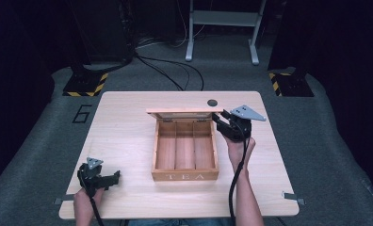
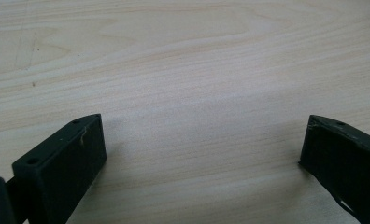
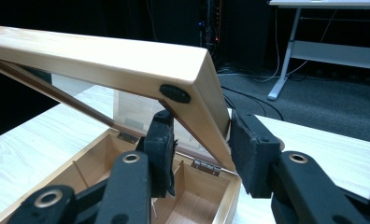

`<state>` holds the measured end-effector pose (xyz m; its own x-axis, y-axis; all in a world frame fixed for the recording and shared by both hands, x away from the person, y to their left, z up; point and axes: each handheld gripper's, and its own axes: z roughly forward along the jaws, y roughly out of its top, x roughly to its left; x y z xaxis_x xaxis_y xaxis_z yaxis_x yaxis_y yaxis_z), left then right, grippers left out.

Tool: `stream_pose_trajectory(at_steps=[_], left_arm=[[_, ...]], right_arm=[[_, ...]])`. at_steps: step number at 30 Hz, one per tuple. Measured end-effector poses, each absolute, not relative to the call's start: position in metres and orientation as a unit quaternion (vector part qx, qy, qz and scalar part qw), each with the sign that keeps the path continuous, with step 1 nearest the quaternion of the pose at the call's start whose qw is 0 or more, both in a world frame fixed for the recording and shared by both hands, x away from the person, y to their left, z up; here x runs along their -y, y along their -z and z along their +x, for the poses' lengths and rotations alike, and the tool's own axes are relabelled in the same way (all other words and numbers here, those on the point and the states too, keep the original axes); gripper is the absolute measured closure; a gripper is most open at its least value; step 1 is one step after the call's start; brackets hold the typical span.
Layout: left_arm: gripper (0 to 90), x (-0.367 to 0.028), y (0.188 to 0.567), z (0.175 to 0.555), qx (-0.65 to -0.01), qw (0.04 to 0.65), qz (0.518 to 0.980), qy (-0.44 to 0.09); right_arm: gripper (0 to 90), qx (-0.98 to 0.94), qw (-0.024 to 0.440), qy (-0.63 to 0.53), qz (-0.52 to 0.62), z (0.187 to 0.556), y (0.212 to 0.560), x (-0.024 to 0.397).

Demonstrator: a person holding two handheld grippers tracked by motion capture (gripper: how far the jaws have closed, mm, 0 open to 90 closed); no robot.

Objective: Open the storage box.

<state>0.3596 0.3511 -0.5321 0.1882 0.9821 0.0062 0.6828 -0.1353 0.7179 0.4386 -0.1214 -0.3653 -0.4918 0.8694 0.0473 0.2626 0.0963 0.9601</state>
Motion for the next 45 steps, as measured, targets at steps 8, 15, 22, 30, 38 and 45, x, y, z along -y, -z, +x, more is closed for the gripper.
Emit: stream_pose_trajectory(at_steps=[8,15,22,30,38,45], left_arm=[[0.2,-0.3509,0.5321,0.3594,-0.587,0.299,0.71,-0.249],[0.2,-0.3508,0.5321,0.3594,-0.587,0.299,0.71,-0.249],[0.2,-0.3509,0.532,0.3594,-0.587,0.298,0.71,-0.249],[0.2,-0.3508,0.5321,0.3594,-0.587,0.299,0.71,-0.249],[0.2,-0.3508,0.532,0.3594,-0.587,0.298,0.71,-0.249],[0.2,-0.3508,0.5321,0.3594,-0.587,0.299,0.71,-0.249]], right_arm=[[61.1,-0.684,0.283,-0.528,0.416,0.4406,0.3636,0.1216],[61.1,-0.683,0.283,-0.528,0.417,0.4403,0.3638,0.1216],[61.1,-0.682,0.285,-0.531,0.414,0.4404,0.3644,0.1217],[61.1,-0.68,0.283,-0.532,0.417,0.44,0.3646,0.1214],[61.1,-0.681,0.285,-0.532,0.415,0.4402,0.3651,0.1217],[61.0,-0.68,0.286,-0.532,0.415,0.4399,0.3653,0.1217]])
